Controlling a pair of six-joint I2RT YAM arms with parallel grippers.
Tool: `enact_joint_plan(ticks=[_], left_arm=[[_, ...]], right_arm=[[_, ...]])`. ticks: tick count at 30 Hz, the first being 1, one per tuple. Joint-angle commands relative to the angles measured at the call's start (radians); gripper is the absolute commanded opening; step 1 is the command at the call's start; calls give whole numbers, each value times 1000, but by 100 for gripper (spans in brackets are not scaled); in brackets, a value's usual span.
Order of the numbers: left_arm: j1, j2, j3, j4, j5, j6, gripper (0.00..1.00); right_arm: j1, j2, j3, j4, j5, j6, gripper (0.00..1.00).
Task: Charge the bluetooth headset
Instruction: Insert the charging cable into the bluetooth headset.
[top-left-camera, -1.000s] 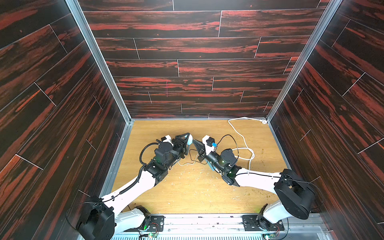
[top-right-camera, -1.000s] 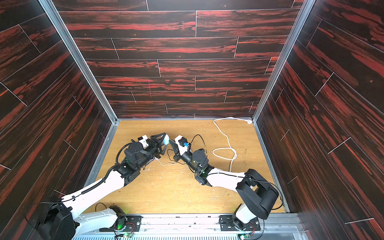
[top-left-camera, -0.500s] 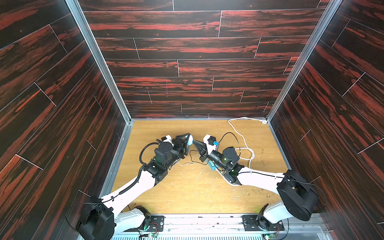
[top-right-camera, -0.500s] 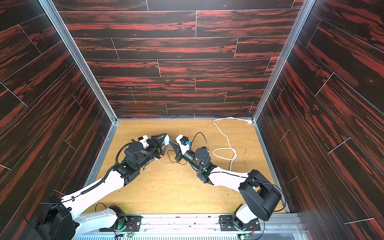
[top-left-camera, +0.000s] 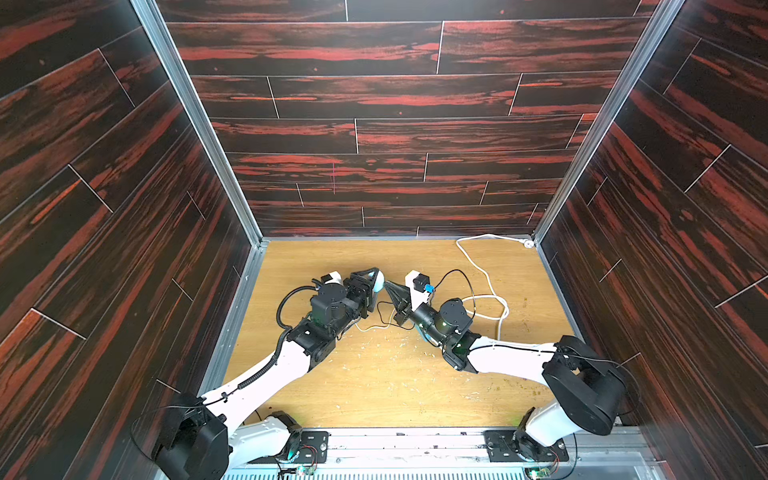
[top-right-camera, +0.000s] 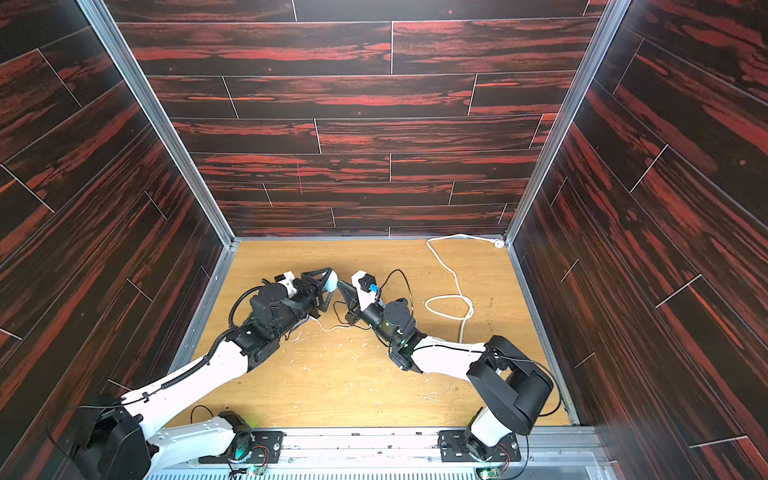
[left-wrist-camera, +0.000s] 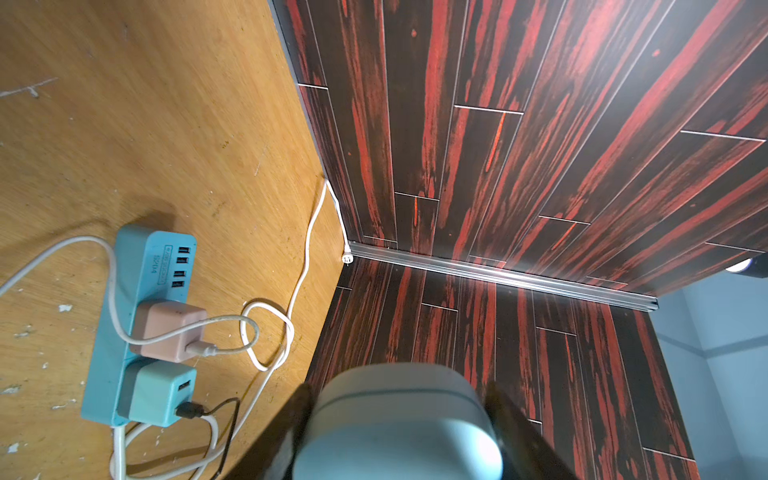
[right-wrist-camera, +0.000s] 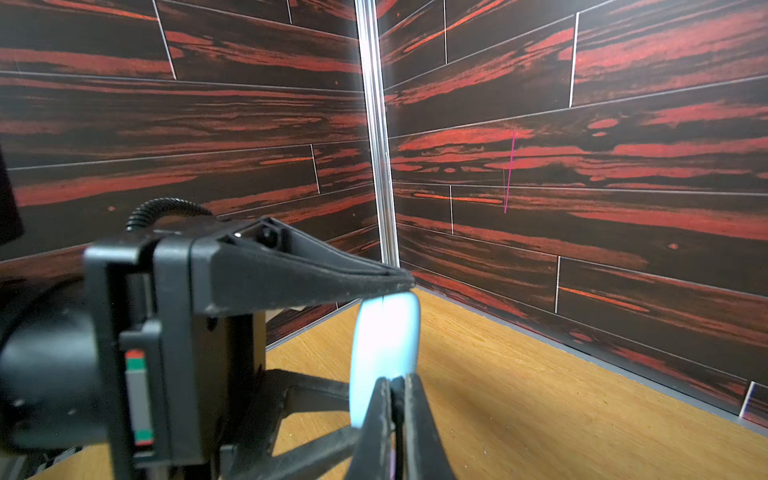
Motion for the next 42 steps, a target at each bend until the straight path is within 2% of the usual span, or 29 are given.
enact_joint_plan(ticks=[1,6,9,11,15,17,24,31,34,42], left_arm=[[-79,-25,54,41,251,28,0],[-77,-30,60,27,253,30,0],[-78,-30,61,17,251,29,0],[-79,-31,57,16,247,27,0],[-78,-30,61,13,246,29,0],[-80,-31,62,8,244,27,0],[-79,-35,56,-27,216,28,0],[-80,-111,-6,-112,86,24,0],[-79,-140,-18,-139,49,35,0],[-72,-157,-32,-179,23,44,0]], right_arm=[[31,57,26,-81,-108,-25,0],[27,61,43,-100,-152,-39,0],[-2,66,46,-65,-231,80,0],[1,73,47,-46,-234,113,0],[13,92,53,-59,-118,98,0],[15,92,52,-63,-98,97,0],[15,64,28,-58,-103,111,1],[15,-16,-35,-66,-60,102,5],[15,-34,-52,-68,-57,100,9],[17,-92,-94,-69,-33,107,28]])
